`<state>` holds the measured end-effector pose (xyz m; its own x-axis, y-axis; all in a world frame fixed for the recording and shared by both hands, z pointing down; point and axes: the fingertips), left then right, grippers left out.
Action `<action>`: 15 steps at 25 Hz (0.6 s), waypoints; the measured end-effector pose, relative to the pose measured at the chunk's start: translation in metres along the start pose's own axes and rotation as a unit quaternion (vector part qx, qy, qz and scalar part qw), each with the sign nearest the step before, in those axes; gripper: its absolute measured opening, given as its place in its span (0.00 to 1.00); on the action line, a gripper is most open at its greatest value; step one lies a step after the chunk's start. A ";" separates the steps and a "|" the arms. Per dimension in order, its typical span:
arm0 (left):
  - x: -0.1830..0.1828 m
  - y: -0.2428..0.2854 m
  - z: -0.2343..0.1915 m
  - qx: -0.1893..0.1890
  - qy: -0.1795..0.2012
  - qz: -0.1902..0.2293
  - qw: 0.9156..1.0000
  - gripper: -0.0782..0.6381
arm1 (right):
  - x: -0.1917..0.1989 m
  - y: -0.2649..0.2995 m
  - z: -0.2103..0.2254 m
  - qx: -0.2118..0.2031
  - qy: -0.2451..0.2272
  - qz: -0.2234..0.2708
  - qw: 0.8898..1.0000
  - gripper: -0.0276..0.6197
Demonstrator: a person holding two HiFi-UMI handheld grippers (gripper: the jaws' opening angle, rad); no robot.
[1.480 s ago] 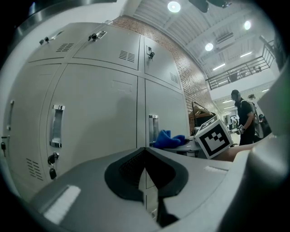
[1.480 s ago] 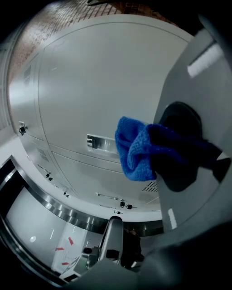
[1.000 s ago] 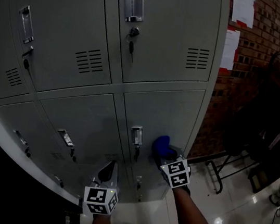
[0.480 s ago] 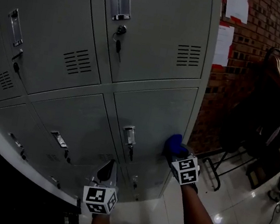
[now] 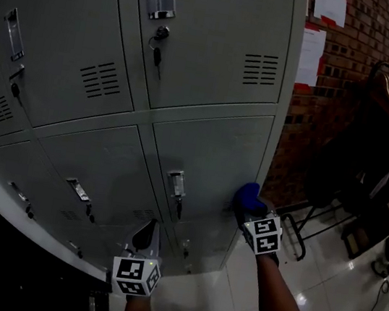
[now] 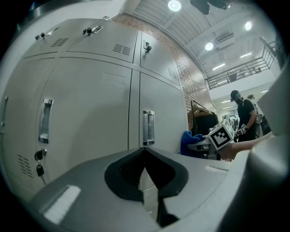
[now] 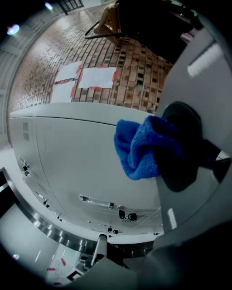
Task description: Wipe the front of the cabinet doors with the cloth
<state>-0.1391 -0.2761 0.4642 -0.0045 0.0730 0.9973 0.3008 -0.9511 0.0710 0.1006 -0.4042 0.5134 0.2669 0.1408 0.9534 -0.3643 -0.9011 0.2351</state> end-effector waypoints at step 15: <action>0.012 -0.003 -0.006 -0.007 0.000 -0.013 1.000 0.13 | 0.049 0.014 -0.005 0.009 0.012 -0.058 0.998 0.13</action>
<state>-0.1459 -0.2744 0.4763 -0.0132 0.0976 0.9951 0.2867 -0.9531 0.0972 0.1036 -0.4080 0.5645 0.2852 0.2550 0.9239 -0.3157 -0.8852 0.3417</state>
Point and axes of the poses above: the fingertips, and each gripper's own axes: y forward along the fingers, z to its right, x out of its underside, and after that the axes turned 2 degrees about x, right-handed
